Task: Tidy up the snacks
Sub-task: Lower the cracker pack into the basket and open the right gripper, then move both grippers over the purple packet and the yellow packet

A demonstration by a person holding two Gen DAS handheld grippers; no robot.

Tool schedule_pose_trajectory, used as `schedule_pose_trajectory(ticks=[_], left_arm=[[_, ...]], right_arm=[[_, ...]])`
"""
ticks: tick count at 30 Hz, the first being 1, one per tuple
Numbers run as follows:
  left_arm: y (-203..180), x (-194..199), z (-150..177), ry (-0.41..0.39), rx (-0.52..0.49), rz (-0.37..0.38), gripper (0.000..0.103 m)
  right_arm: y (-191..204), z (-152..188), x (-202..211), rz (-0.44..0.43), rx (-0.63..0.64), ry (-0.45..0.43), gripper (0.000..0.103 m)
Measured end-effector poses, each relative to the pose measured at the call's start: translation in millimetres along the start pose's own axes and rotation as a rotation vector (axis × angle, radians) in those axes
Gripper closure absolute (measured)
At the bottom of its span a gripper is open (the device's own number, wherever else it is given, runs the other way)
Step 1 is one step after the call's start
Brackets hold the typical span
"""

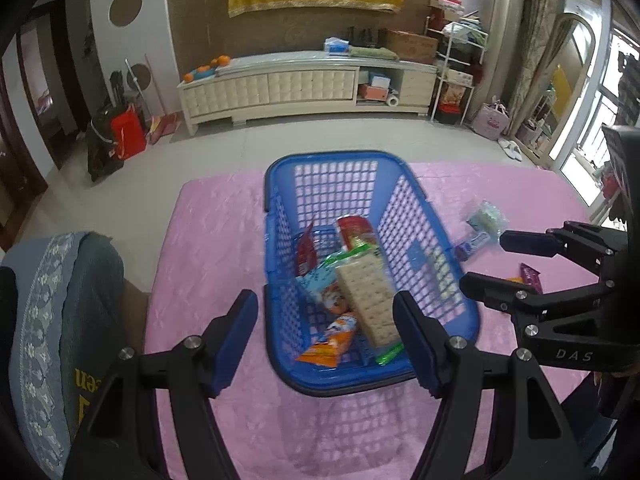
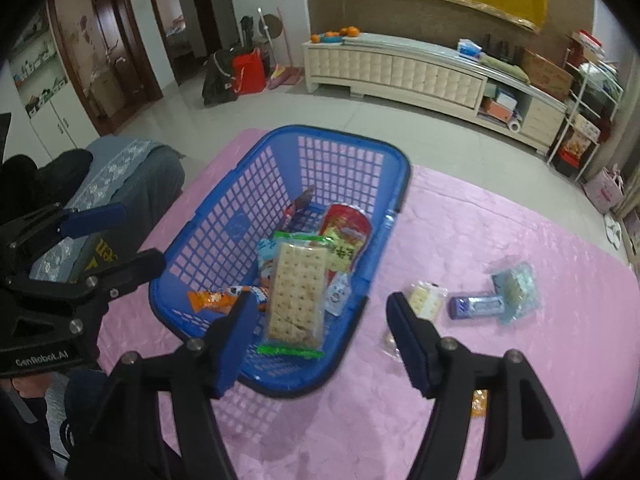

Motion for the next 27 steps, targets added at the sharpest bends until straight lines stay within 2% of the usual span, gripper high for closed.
schedule_pose_trajectory(ticks=[4,6,9,12,27], left_arm=[[-22.7,8.3,-6.0,-0.013,-0.035,0.013,0.035],[-35.8,10.7,-7.8,-0.017,-0.059,0.021,0.030],[-62.2,13.7,-11.6,-0.030,-0.112,0.035,0.029],[-83.9,14.4,-15.4,-0.035,-0.143,0.052,0.022],[-192.2,-6.6,-37.2,-0.014,-0.275,0.135,0.022]], right_arm=[[-20.3,7.8,17.9,0.008,-0.033,-0.015,0.032],[-31.4,10.7,27.0,0.013,-0.051,-0.024,0.032],[-52.8,16.2,41.6,0.028,-0.088,-0.039,0.030],[-68.9,20.7,52.6,0.041,-0.109,-0.052,0.028],[-165.6,51.6,81.5,0.105,-0.234,-0.072,0.024]])
Point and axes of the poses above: each gripper's, at about its wrist camera, not at the fingertips, and x roughly against the way its jaws point, y to its left, z to its underside, the point moved 6 cm from there along -x, roughly the way its jaws point, and after that the axes turned 6 degrees about -x, right-handed, at the moved point
